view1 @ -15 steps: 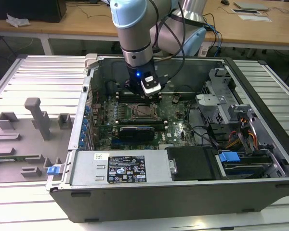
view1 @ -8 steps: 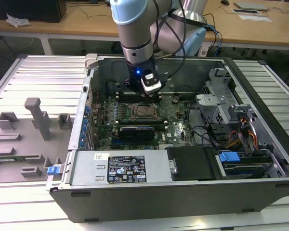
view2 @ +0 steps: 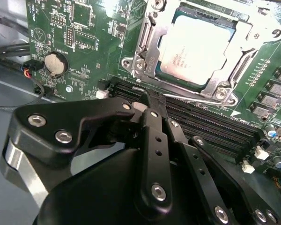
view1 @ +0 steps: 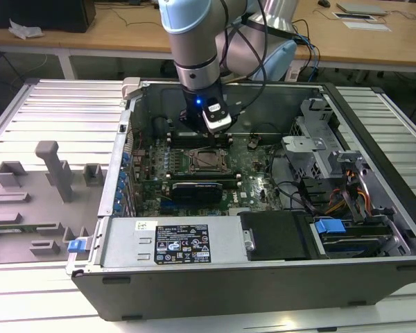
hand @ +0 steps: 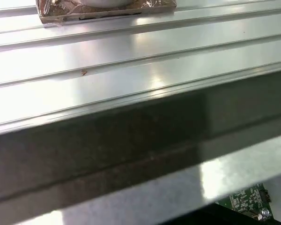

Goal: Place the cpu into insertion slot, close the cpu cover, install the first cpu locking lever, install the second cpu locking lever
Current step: 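Install the first cpu locking lever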

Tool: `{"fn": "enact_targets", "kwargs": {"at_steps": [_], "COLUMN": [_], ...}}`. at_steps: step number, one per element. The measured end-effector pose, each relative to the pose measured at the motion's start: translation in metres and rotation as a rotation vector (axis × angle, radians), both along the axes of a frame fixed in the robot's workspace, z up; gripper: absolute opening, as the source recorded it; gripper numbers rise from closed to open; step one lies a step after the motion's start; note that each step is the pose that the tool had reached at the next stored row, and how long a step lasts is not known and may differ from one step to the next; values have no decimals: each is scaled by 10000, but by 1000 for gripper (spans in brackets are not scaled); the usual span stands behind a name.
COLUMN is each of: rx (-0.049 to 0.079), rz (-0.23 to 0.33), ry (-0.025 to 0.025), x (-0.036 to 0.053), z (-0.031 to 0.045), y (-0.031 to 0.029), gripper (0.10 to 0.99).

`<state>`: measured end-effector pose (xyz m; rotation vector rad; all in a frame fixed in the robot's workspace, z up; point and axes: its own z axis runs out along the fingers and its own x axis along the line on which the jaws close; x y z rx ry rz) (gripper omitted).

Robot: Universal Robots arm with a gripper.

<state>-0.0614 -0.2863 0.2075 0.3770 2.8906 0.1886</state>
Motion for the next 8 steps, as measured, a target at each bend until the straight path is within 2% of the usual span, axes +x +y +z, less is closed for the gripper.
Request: {"fn": "enact_targets", "kwargs": {"at_steps": [8], "rx": [-9], "rz": [-45], "ry": [-9], "x": [-16], "z": [-41], "y": [1], "gripper": [106]}}
